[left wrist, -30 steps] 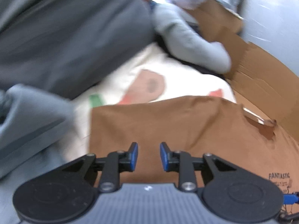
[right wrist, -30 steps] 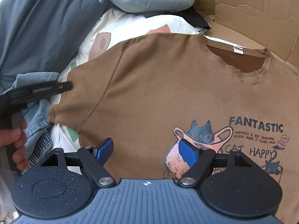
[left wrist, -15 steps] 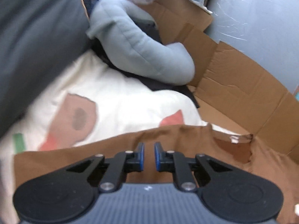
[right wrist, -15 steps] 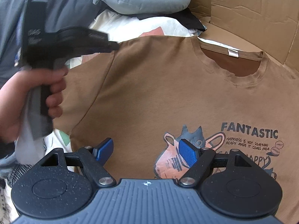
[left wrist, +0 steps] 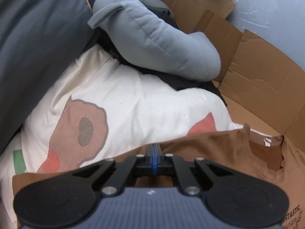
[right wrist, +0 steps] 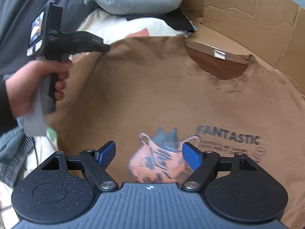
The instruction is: Fold clothes
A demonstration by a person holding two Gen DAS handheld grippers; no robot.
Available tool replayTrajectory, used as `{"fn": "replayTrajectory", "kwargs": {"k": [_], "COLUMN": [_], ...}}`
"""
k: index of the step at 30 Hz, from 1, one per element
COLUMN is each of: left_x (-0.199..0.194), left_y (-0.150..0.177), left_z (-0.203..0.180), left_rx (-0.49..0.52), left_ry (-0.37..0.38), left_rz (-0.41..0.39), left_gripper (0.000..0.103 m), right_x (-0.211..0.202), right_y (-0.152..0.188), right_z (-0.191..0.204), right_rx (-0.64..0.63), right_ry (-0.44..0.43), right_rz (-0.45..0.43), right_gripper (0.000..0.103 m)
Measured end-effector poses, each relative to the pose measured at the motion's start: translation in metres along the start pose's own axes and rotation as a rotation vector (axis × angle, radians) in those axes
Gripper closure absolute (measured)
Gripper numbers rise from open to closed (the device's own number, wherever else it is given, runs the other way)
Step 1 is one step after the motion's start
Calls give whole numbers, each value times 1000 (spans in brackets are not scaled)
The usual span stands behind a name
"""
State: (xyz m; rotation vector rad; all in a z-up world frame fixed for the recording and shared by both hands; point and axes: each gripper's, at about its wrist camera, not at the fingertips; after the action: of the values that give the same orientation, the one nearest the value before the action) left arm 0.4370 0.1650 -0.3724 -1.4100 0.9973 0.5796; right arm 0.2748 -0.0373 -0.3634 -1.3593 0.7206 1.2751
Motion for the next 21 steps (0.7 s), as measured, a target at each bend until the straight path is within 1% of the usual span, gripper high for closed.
{"fn": "replayTrajectory", "kwargs": {"k": [4,6,8,9,10,12,13,14,16,19,21], "left_x": [-5,-16,-27,-35,-43,-59,-68,-77,-95,-121,-139], "left_y": [-3,-4,-5,-5,-5,-7,-8,-11,-15,-24,-29], "left_z": [-3,-7,-11,-14,-16,-18,-19,-20,-22,-26,-30], "left_rx": [-14,-7,2,15,26,34,34,35,40,60,78], "left_ry": [-13,-5,4,-5,-14,-12,-15,-20,-27,-33,-36], "left_rz": [7,5,1,1,2,14,18,22,25,42,50], "left_gripper": [100,97,77,74,70,70,67,62,58,58,55], "right_x": [-16,-24,-36,-43,-52,-70,-80,-90,-109,-136,-154], "right_y": [-5,-7,-9,-11,-12,-16,-17,-19,-20,-18,-12], "right_z": [-21,-31,-39,-45,-51,-65,-72,-79,-89,-102,-109], "right_rx": [-34,-55,-78,-73,-57,-17,10,35,71,111,136], "right_ry": [24,48,71,76,80,93,98,101,105,117,126], "right_rz": [12,18,11,6,3,-6,-13,-20,-38,-66,-80], "right_gripper": [21,21,21,21,21,21,20,20,20,20,20]}}
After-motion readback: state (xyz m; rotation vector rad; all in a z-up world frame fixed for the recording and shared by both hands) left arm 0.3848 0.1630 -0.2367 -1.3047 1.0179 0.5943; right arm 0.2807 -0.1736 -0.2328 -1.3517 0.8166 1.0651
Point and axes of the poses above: each gripper's, at about its wrist camera, not at the fingertips, and x roughly the way its jaws point, z to its left, y to its underside, and after that the axes turned 11 degrees about z, right-handed
